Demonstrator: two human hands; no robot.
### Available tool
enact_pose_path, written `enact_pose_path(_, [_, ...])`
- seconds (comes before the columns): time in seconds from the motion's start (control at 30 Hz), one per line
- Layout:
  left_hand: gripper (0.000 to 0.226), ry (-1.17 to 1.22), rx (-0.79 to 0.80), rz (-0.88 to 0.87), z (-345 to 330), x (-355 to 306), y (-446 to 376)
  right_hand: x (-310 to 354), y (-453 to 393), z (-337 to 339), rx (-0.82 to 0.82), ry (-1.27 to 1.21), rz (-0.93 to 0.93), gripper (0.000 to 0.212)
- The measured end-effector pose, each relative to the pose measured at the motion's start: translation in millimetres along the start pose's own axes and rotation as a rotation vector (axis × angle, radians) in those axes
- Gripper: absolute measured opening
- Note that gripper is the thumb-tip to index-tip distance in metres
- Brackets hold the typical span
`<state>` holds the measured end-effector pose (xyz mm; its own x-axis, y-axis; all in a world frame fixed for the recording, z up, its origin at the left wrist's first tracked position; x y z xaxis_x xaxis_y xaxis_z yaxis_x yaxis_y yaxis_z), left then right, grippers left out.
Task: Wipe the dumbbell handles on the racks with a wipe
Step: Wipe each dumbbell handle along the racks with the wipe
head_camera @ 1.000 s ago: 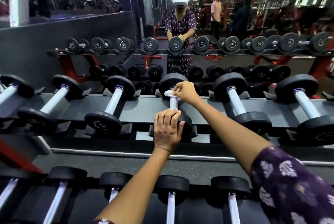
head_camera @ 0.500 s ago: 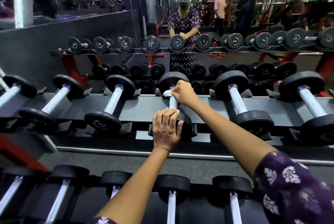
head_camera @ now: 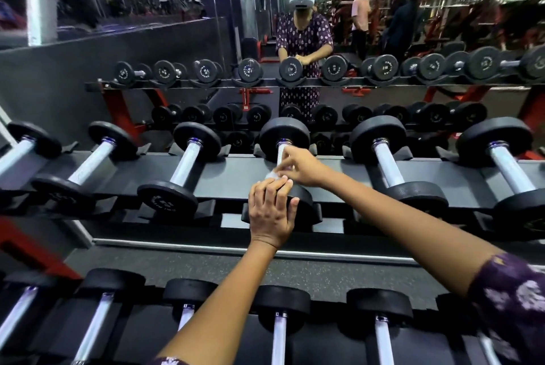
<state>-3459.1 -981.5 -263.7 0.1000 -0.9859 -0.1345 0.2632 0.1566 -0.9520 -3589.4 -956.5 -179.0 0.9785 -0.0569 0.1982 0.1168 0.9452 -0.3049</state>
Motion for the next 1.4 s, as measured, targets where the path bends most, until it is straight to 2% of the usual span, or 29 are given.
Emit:
enact_pose_path(0.1, [0.037, -0.008, 0.013, 0.012, 0, -1, 0, -3, 11, 6, 0.042, -0.023, 0.055, 0.017])
enact_pose_path(0.3, [0.036, -0.010, 0.018, 0.001, 1, -1, -1, -12, -23, 13, -0.018, 0.060, -0.123, 0.026])
enact_pose_path(0.43, [0.036, -0.010, 0.012, 0.010, 1, -1, 0, -5, 3, -3, 0.002, -0.041, 0.038, 0.028])
enact_pose_path(0.5, [0.037, -0.011, 0.014, 0.011, 0, -1, 0, -11, 5, -2, -0.002, -0.045, 0.058, 0.029])
enact_pose_path(0.73, [0.036, -0.011, 0.006, -0.002, 1, -2, -1, -18, -25, -6, -0.084, 0.117, -0.112, 0.027])
enact_pose_path(0.8, [0.036, -0.011, 0.010, -0.001, 1, -1, -1, -17, -24, -10, -0.160, 0.048, -0.200, 0.026])
enact_pose_path(0.93, [0.036, -0.004, 0.007, -0.002, 0, -2, -2, -16, -26, -14, -0.401, -0.117, -0.492, 0.018])
enact_pose_path(1.0, [0.035, -0.002, -0.003, -0.006, 1, -2, -2, -13, -32, -14, -0.442, -0.158, -0.568, 0.016])
enact_pose_path(1.13, [0.034, -0.002, -0.003, -0.005, 1, -2, -2, -9, -40, -17, -0.381, -0.055, -0.411, 0.017])
enact_pose_path(1.3, [0.034, -0.006, 0.001, -0.003, 0, -2, -1, -28, -26, -19, -0.481, -0.198, -0.617, 0.017])
enact_pose_path(1.4, [0.034, -0.006, -0.013, -0.012, 0, -1, -2, -7, -39, -16, -0.464, -0.113, -0.430, 0.014])
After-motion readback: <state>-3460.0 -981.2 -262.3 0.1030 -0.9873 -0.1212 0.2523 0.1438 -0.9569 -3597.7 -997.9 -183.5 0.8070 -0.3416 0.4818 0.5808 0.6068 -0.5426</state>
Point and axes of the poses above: each hand's wrist, its own y-axis away from the middle knuckle, its own z-axis out of the back of the hand, x = y × z, the point moved 1 cm from there along -y, towards the middle knuckle, and after that the axes turned 10 degrees about y, right-handed, at the moved point
